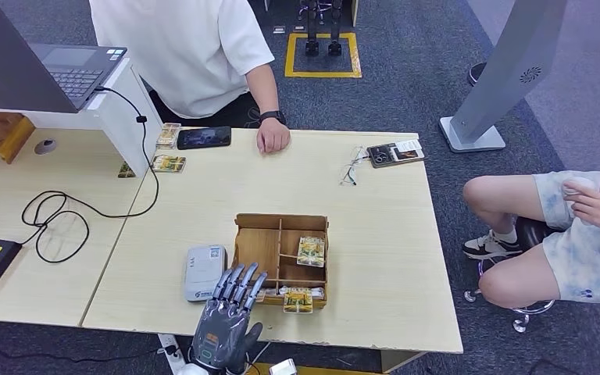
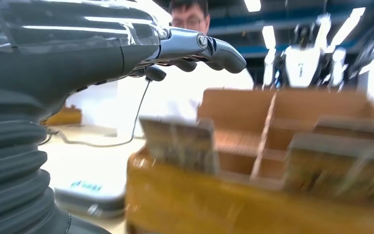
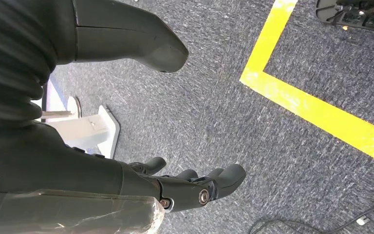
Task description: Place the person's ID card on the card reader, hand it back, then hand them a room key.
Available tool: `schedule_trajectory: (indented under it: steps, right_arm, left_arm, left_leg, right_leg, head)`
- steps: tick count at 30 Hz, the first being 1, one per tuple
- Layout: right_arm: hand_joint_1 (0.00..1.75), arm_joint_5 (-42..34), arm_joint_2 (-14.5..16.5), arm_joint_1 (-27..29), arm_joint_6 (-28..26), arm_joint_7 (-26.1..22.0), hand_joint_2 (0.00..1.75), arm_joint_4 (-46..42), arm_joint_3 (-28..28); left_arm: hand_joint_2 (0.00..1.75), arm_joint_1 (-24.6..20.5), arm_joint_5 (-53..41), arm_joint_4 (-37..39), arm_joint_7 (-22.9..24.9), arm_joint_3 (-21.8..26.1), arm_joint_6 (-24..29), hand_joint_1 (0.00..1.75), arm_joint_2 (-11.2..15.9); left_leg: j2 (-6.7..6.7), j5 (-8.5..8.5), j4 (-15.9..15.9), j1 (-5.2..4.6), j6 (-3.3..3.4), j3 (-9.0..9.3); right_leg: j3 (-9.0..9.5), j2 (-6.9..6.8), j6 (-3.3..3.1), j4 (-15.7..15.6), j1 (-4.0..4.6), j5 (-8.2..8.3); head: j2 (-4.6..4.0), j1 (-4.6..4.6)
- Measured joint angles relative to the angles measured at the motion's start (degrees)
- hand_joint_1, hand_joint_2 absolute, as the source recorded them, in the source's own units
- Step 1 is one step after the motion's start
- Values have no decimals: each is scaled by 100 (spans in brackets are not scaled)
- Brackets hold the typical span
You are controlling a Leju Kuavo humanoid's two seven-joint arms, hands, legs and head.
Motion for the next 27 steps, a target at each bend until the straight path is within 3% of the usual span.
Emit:
schedule_trajectory:
  steps: [10,27]
  right_arm:
    - [0,63,0,0,-28,-1,175,1,-1]
    - [0,84,0,-1,-26,-5,175,1,-1]
  left_arm:
    - [175,385,-204,-1171,-549,533,58,0,-299]
    - [175,432,-393,-1237,-396,615,56,0,-343]
  left_leg:
    - [0,-1,0,0,1,0]
    - [0,0,0,0,1,0]
  right_leg:
    - [0,0,0,0,0,0]
    - [0,0,0,0,0,0]
  head:
    - [0,1]
    - [0,0]
